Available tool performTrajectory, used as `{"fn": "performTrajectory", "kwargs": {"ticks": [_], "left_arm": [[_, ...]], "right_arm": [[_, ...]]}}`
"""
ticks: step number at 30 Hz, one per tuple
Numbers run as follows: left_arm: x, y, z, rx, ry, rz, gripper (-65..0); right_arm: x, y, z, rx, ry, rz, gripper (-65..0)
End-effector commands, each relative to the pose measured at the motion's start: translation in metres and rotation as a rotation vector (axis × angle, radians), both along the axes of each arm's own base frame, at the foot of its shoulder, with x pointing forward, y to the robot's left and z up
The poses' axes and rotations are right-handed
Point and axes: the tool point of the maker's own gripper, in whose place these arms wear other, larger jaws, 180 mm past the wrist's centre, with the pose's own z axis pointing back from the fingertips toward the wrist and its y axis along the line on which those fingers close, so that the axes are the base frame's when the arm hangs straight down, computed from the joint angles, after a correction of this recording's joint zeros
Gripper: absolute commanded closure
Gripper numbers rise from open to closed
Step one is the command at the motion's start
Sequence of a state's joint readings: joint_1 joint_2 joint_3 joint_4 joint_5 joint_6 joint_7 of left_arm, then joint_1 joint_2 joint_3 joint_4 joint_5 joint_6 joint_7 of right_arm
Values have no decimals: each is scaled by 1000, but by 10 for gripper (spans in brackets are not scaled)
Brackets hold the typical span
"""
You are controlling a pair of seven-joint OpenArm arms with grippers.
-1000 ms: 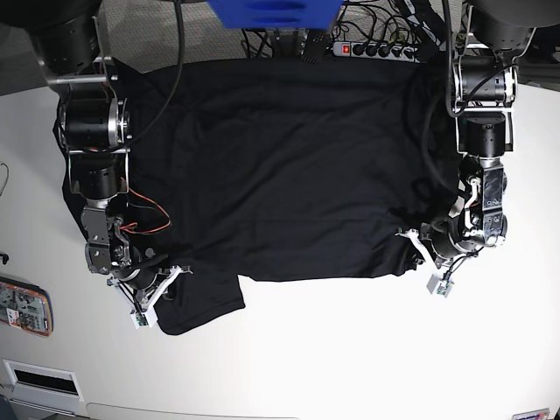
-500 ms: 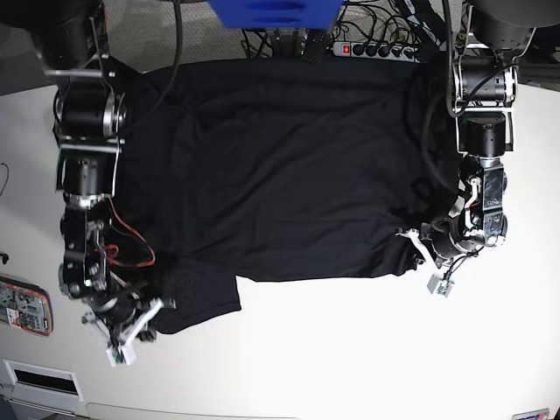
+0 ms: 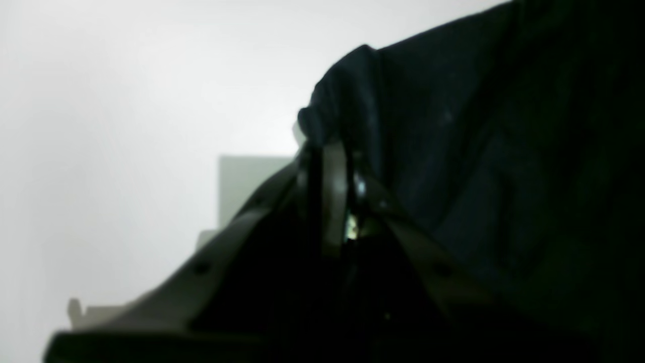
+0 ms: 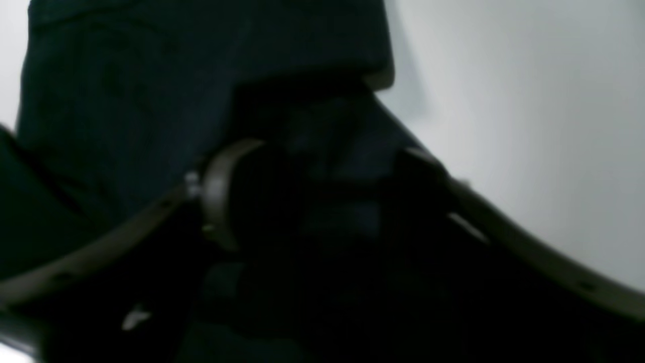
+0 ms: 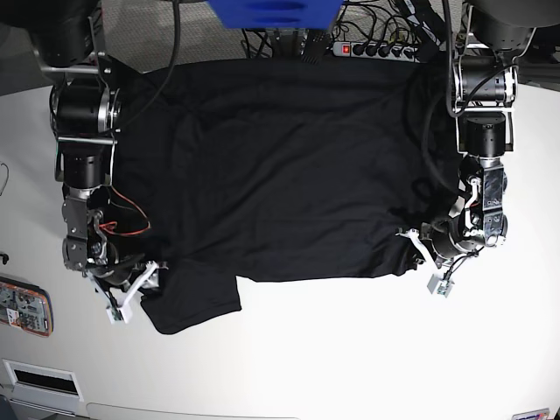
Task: Fold the T-shirt properly
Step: 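Adjust the right gripper's grip on the hem corner near the sleeve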
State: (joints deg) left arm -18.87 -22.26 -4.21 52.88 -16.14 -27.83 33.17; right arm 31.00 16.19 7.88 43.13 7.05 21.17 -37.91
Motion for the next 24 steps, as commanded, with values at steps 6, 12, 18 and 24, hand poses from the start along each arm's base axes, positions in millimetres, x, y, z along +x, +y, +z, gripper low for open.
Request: {"fn": "performTrajectory", "kwargs": {"ticks": [6, 12, 18, 24], "left_arm": [[-16, 16, -13, 83, 91, -1, 0], [-16, 16, -13, 83, 92, -1, 0], [-17, 17, -14, 84, 94, -1, 0], [-18, 17, -14, 85, 98, -1, 0]], "right_arm": [[11, -5, 10, 23, -31, -19, -421], [10, -4, 8, 28, -24, -21, -421], [21, -2, 20, 32, -52, -19, -421], [42, -2, 48, 31, -103, -17, -421]]}}
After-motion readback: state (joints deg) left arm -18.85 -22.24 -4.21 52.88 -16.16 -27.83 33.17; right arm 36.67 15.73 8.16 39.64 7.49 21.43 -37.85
